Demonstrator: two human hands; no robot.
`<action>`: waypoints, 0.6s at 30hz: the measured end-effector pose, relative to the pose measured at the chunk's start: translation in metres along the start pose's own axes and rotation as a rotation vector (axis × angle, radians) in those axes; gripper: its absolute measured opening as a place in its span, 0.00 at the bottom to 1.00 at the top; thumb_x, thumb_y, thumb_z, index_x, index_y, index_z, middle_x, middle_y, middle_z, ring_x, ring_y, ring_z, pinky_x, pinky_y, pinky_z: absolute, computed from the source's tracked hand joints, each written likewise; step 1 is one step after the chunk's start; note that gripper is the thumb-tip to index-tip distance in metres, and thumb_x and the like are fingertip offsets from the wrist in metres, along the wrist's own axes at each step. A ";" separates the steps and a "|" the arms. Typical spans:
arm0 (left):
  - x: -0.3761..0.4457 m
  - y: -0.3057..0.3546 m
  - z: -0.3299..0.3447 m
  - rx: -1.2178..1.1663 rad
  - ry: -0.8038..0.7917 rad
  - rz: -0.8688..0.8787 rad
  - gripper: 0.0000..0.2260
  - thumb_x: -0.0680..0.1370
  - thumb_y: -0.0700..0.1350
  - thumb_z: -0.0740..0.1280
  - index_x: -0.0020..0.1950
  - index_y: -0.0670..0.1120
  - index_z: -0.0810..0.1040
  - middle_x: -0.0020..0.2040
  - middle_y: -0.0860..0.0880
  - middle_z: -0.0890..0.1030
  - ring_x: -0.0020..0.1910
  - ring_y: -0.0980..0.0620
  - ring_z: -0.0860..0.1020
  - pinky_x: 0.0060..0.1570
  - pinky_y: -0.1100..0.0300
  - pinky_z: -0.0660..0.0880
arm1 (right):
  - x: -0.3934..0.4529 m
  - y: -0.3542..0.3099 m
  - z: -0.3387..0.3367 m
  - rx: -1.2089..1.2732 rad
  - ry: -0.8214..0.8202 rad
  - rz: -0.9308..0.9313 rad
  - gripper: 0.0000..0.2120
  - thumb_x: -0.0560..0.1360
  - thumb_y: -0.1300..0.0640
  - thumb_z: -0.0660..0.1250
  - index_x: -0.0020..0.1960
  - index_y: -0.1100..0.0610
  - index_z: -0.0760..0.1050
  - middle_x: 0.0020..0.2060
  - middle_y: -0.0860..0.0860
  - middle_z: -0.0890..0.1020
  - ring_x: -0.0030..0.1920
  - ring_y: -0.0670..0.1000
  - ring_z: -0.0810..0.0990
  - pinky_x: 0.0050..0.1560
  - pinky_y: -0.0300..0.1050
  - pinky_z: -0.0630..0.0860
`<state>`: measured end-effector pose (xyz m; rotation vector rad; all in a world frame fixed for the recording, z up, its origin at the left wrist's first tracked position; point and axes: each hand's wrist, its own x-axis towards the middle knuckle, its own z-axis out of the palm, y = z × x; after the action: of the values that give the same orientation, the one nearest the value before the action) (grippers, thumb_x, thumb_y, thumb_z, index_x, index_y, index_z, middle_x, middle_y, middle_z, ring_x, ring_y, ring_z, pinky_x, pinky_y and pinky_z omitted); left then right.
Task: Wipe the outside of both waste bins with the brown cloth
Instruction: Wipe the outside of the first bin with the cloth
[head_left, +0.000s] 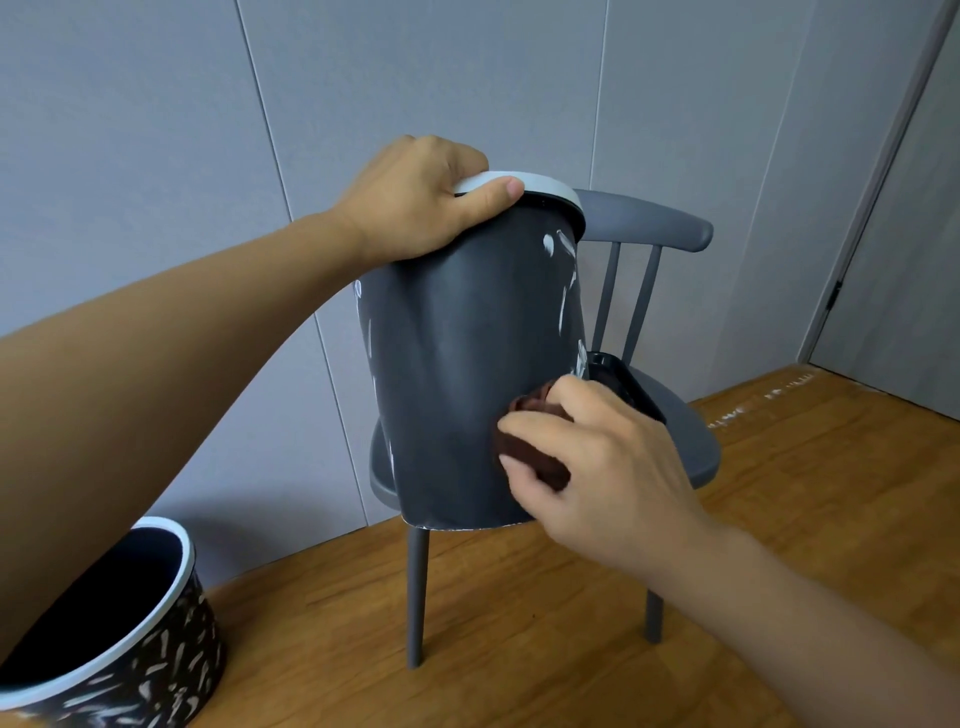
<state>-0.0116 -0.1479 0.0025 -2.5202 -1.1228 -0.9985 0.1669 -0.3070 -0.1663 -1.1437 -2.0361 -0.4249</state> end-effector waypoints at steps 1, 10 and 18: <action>0.000 0.000 0.000 -0.002 -0.004 0.001 0.27 0.80 0.65 0.61 0.35 0.44 0.65 0.29 0.48 0.68 0.32 0.47 0.67 0.33 0.52 0.63 | -0.001 -0.002 -0.001 -0.021 -0.056 -0.034 0.12 0.79 0.47 0.66 0.57 0.51 0.83 0.47 0.49 0.77 0.46 0.49 0.77 0.35 0.45 0.81; -0.008 -0.016 -0.006 0.013 -0.009 -0.001 0.25 0.82 0.63 0.58 0.37 0.45 0.66 0.30 0.49 0.69 0.32 0.47 0.68 0.35 0.51 0.65 | -0.006 0.020 -0.019 0.077 0.040 0.034 0.11 0.76 0.47 0.70 0.53 0.51 0.84 0.44 0.46 0.77 0.42 0.46 0.77 0.39 0.32 0.72; -0.019 -0.021 -0.011 0.039 0.016 0.118 0.15 0.83 0.61 0.55 0.56 0.53 0.75 0.35 0.50 0.78 0.37 0.46 0.75 0.41 0.53 0.71 | -0.009 0.019 0.011 -0.049 0.107 0.017 0.21 0.76 0.45 0.72 0.65 0.54 0.80 0.55 0.53 0.79 0.53 0.53 0.78 0.38 0.44 0.83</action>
<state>-0.0414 -0.1486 -0.0037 -2.5103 -0.9674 -0.9554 0.1806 -0.2958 -0.1815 -1.1422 -1.9319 -0.5191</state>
